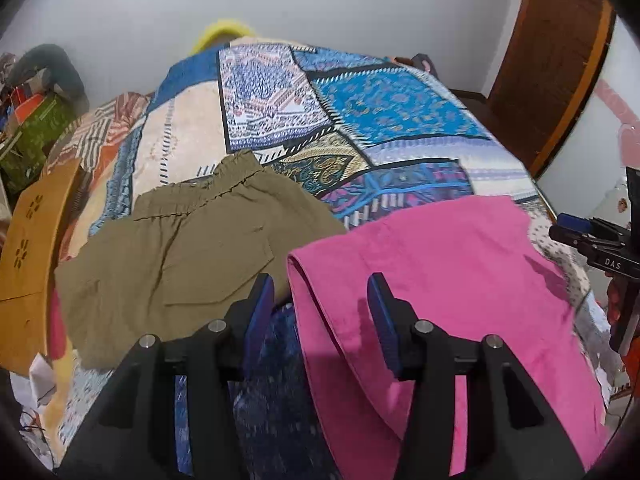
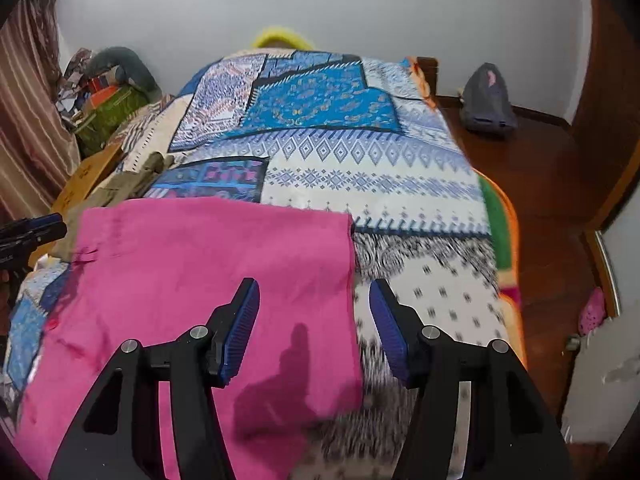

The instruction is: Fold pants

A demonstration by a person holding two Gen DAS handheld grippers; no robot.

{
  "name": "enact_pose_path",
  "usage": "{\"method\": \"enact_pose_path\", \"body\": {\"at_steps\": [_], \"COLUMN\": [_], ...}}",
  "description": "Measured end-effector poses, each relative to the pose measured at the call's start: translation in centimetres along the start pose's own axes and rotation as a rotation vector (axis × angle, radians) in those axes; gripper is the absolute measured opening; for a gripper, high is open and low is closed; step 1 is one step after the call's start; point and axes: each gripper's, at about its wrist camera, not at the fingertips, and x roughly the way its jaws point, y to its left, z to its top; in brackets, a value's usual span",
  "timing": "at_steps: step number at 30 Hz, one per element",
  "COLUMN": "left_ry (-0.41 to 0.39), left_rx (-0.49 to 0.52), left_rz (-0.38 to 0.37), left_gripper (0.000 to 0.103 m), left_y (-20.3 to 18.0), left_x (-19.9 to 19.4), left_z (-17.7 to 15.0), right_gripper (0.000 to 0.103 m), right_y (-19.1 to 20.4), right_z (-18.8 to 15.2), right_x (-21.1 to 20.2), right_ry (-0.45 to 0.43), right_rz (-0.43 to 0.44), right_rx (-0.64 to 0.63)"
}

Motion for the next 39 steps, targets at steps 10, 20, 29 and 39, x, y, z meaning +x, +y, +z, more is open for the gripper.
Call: {"method": "enact_pose_path", "body": {"at_steps": [10,20,29,39], "left_ry": [0.052,0.018,-0.128,-0.215], "left_rx": [-0.060,0.001,0.039,0.113], "left_rz": [-0.087,0.012,-0.003,-0.028], "left_gripper": [0.049,0.010,0.009,0.009], "left_y": [0.8,-1.2,-2.6,-5.9], "left_x": [5.7,3.8,-4.5,-14.5], "left_z": [0.2,0.3,0.7,-2.4], "right_gripper": [0.056,0.005,0.005,0.005], "right_y": [-1.9,1.0,0.7,2.1], "right_z": [1.5,0.2,1.4,-0.9], "right_x": [6.7,4.0,-4.5,-14.5], "right_ry": [0.061,-0.055,-0.172,-0.271], "right_rz": [0.020,0.026,0.081,0.112], "right_rx": [0.013,-0.064,0.004,0.012]}}
